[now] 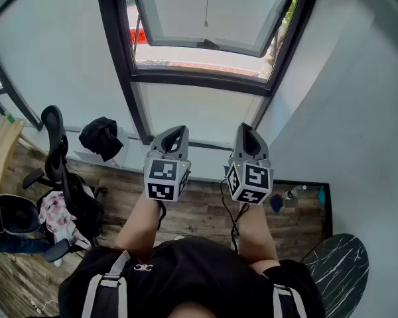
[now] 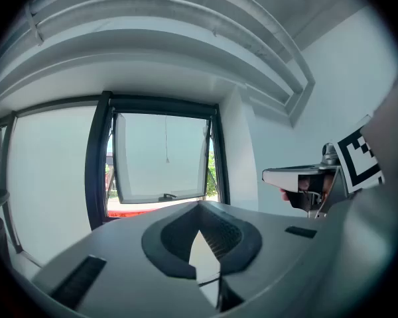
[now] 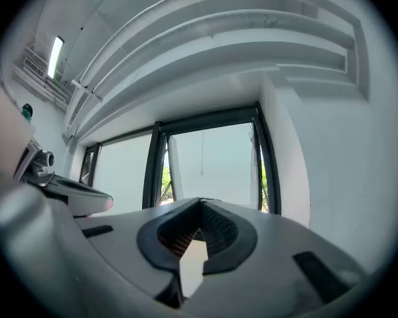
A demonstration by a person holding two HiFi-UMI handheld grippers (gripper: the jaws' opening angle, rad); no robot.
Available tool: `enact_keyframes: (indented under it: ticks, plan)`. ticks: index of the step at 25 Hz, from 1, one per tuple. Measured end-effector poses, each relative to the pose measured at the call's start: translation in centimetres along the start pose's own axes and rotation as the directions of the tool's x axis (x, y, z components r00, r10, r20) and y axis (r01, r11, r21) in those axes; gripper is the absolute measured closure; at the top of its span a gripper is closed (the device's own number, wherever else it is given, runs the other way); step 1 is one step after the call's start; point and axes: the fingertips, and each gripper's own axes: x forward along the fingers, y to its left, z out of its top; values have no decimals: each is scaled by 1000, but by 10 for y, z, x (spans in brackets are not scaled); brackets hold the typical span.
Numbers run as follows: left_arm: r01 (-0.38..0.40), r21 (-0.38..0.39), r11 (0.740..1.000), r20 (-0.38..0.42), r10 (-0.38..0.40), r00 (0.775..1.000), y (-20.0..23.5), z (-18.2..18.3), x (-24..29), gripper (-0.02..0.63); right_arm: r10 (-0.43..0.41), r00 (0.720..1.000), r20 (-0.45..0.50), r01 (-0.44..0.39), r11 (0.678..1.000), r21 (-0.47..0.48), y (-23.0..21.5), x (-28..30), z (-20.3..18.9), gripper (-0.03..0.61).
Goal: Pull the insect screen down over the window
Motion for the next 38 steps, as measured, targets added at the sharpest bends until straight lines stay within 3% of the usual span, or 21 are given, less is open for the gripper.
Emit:
enact_keyframes:
  ticks: [13, 26, 38]
  plan:
    - [0, 14, 1000, 12, 0, 1000, 16, 0, -6, 600, 21, 1000, 10, -22, 998, 55, 20, 5, -1, 576]
    - [42, 32, 999, -13, -41, 999, 54, -22, 3, 600, -37, 999, 9, 37, 999, 35, 45, 19, -18, 575]
    - [22, 32, 999, -23, -21, 1000, 94, -31, 69, 601, -22, 999, 23, 20, 997, 71, 31, 96, -35, 575]
